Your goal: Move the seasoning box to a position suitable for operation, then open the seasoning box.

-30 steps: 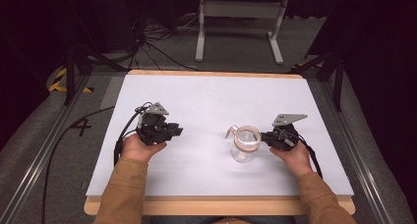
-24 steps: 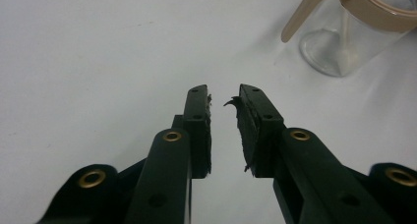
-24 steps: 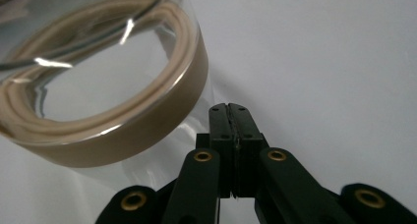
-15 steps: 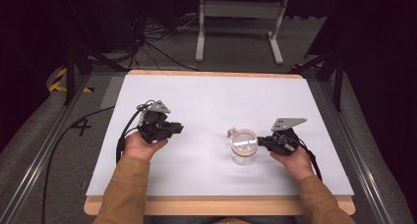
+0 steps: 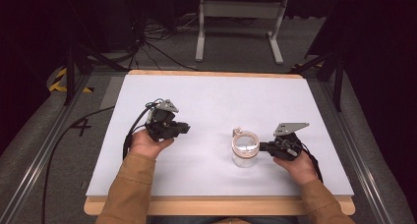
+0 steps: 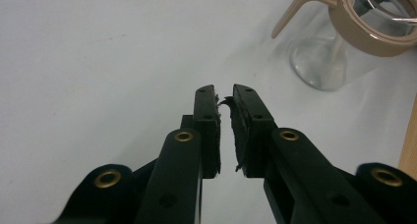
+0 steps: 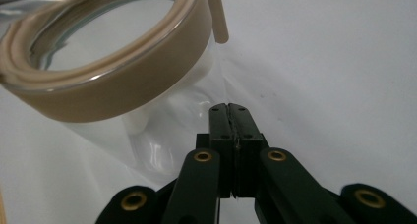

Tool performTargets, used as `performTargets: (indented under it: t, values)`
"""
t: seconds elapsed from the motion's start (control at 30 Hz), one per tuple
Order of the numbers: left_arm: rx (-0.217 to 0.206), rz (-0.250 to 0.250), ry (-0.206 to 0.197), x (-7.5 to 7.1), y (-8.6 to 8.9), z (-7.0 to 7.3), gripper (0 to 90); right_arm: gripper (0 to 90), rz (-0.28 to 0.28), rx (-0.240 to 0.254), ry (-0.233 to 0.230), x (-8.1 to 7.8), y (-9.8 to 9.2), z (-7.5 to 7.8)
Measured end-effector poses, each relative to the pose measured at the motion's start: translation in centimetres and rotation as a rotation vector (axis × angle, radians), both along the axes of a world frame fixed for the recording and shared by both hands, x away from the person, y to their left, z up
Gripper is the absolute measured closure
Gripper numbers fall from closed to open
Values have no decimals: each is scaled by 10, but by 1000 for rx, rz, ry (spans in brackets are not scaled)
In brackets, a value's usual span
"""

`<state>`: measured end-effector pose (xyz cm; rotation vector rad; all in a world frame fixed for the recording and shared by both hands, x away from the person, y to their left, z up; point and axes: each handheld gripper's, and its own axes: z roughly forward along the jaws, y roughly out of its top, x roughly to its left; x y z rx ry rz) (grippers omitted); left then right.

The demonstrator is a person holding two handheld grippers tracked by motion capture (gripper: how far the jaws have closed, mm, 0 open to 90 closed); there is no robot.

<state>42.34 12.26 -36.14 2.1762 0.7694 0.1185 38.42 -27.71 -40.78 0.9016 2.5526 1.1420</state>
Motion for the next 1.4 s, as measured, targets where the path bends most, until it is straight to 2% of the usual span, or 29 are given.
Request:
performTargets:
  t: [0.17,0.3,0.43,0.63,0.8,0.9,0.97,1.07,1.1,1.23,1.4]
  values:
    - [-3,-22,-2,4,-8,1,810,900,-3,-11,10,-6,-1,-1]
    - [2,-47,0,7,-14,2,810,900,4,-42,32,-11,0,-5]
    - [-1,-63,3,11,-20,2,811,900,33,-43,28,-18,7,-6]
    - [-5,-81,6,14,-24,2,814,900,42,-43,28,-22,11,-7]
    - [-9,-93,-5,14,-26,4,827,900,44,-36,4,-24,9,-6]
    - [-43,-92,-23,13,-25,6,855,899,11,-13,-26,-24,-2,0]
    - [-86,-81,-27,13,-25,9,869,900,-14,-1,-27,-24,-10,3]
    - [-119,-83,-37,13,-25,13,878,900,-34,10,-36,-24,-18,5]
    - [-158,-84,-58,12,-29,16,886,900,-51,23,-41,-25,-23,7]
    - [-194,-88,-70,12,-38,17,893,899,-69,35,-45,-26,-29,9]
    - [-244,-126,-92,13,-55,17,893,899,-76,34,-58,-30,-32,10]
